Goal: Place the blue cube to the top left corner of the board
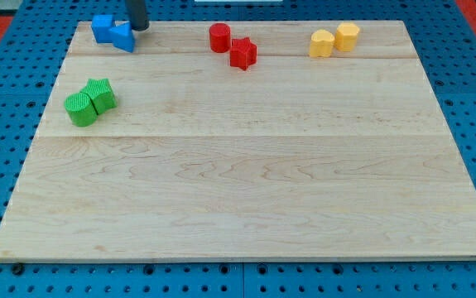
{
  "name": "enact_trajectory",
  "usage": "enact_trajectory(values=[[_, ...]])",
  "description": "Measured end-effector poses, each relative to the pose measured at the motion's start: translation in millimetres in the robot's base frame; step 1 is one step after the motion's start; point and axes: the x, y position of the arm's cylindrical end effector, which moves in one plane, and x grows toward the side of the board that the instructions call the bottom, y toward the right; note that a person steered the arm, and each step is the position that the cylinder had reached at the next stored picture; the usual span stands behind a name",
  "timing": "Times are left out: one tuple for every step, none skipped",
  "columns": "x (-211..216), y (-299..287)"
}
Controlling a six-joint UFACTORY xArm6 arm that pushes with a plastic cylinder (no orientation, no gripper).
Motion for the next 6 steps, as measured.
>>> enact_trajectory(values=[[31.5,-9.3],[68.2,-21.6],[55.2,-19.7],[16.2,-19.8],[11.4,-56.0],[11.4,-40.2]])
